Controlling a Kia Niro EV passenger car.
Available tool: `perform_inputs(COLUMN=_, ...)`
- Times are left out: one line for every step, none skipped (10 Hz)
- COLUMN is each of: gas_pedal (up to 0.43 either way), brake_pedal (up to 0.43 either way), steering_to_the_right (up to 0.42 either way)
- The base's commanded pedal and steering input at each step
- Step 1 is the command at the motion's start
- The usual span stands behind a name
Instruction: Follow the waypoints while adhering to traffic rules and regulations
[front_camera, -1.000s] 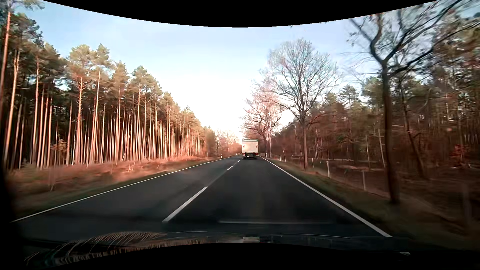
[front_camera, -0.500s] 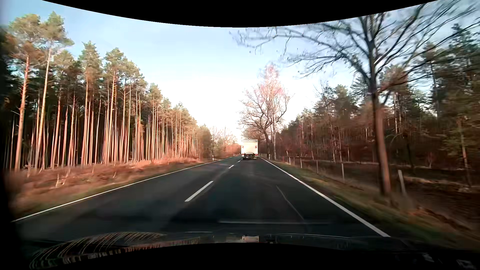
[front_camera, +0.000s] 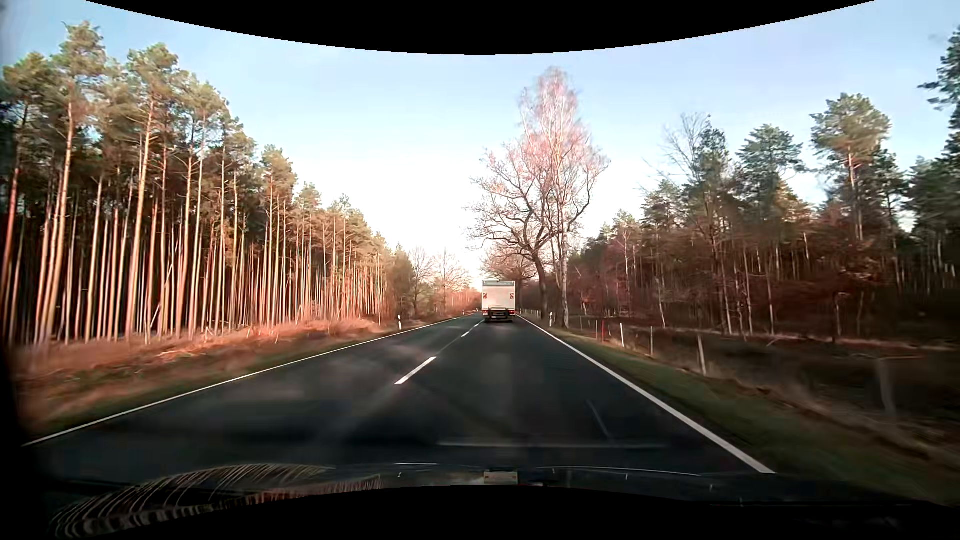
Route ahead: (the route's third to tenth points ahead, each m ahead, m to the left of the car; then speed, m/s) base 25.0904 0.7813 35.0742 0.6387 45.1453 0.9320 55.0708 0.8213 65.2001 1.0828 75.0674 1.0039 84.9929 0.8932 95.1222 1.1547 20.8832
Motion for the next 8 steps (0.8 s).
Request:
perform_inputs(gas_pedal=0.169, brake_pedal=0.0, steering_to_the_right=-0.001)
perform_inputs(gas_pedal=0.169, brake_pedal=0.0, steering_to_the_right=-0.002)
perform_inputs(gas_pedal=0.169, brake_pedal=0.0, steering_to_the_right=-0.001)
perform_inputs(gas_pedal=0.169, brake_pedal=0.0, steering_to_the_right=-0.001)
perform_inputs(gas_pedal=0.169, brake_pedal=0.0, steering_to_the_right=-0.001)
perform_inputs(gas_pedal=0.157, brake_pedal=0.0, steering_to_the_right=-0.001)
perform_inputs(gas_pedal=0.157, brake_pedal=0.0, steering_to_the_right=0.0)
perform_inputs(gas_pedal=0.15, brake_pedal=0.0, steering_to_the_right=-0.001)
